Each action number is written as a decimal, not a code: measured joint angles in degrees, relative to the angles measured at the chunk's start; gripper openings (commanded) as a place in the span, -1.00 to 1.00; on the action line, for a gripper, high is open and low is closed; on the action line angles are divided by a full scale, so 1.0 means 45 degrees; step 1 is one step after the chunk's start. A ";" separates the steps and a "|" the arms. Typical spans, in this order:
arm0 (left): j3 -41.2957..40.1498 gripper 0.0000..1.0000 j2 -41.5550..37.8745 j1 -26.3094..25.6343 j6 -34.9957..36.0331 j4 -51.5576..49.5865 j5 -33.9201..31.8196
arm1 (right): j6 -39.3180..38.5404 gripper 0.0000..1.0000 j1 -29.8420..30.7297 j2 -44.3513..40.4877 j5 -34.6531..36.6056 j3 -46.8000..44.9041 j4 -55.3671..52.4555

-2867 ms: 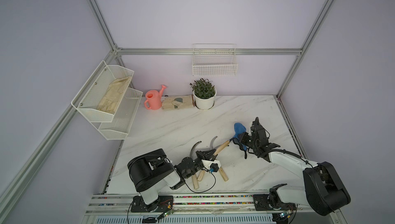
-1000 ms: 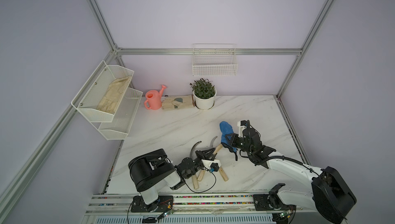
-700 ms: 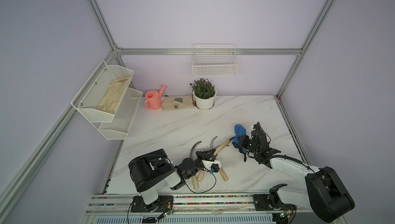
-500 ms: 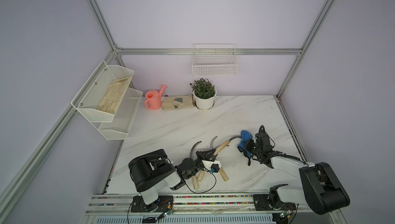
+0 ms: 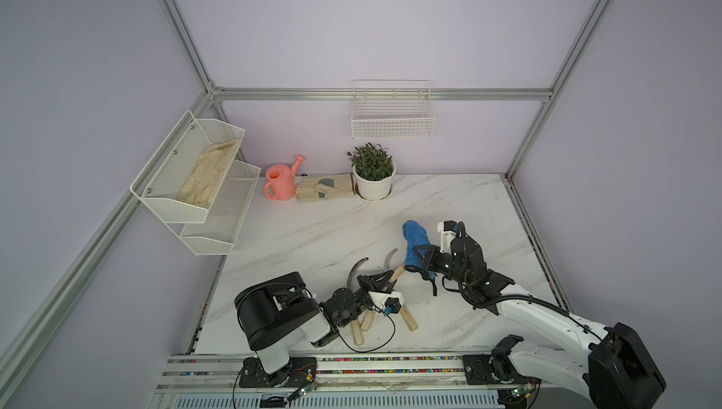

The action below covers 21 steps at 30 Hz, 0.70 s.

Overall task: Wipe small sickles with rags
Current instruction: Wipe the small sickle.

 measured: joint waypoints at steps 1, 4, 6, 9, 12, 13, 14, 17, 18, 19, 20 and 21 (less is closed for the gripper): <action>0.0000 -1.00 0.0000 0.0000 0.0000 0.0005 -0.0005 | 0.0000 -1.00 -0.0005 -0.0015 0.0151 -0.0015 -0.0024; 0.0000 -1.00 0.0000 0.0000 -0.0034 0.0024 -0.0049 | 0.0034 -1.00 -0.0029 0.0301 0.0690 -0.0151 -0.0189; 0.0000 -1.00 0.0005 0.0000 -0.0058 0.0039 -0.0131 | 0.0068 -1.00 -0.0136 0.0573 0.1035 -0.0330 -0.0296; 0.0000 -1.00 0.0000 0.0000 -0.0092 0.0015 -0.0335 | 0.0112 -1.00 -0.0787 0.0816 0.1219 -0.0699 -0.0389; 0.0000 -1.00 0.0000 0.0000 -0.0155 0.0039 -0.0457 | 0.0097 -1.00 -0.2186 0.1064 0.0962 -0.1209 -0.0325; 0.0000 -1.00 0.0000 0.0000 -0.0194 0.0034 -0.0471 | 0.0087 -1.00 -0.2686 0.1175 0.0894 -0.1379 -0.0296; 0.0000 -1.00 0.0000 0.0000 -0.0282 0.0039 -0.0495 | 0.0078 -1.00 -0.3099 0.1302 0.0840 -0.1501 -0.0287; 0.0000 -1.00 -0.0073 0.0000 -0.0432 0.0039 -0.0612 | 0.0010 -1.00 -0.4284 0.1749 0.0602 -0.1904 -0.0189; 0.0000 -1.00 -0.0136 0.0000 -0.0525 0.0029 -0.0622 | -0.0015 -1.00 -0.4522 0.1919 0.0495 -0.2016 -0.0126; 0.0000 -1.00 -0.0219 0.0005 -0.0646 0.0034 -0.0631 | -0.0044 -1.00 -0.4687 0.2089 0.0364 -0.2074 -0.0097; 0.0000 -1.00 -0.0306 0.0005 -0.0763 0.0024 -0.0651 | -0.0044 -1.00 -0.4755 0.2239 0.0257 -0.2079 -0.0078; 0.0000 -1.00 -0.0437 0.0019 -0.0976 0.0024 -0.0675 | -0.0044 -1.00 -0.4775 0.2375 0.0136 -0.2079 0.0000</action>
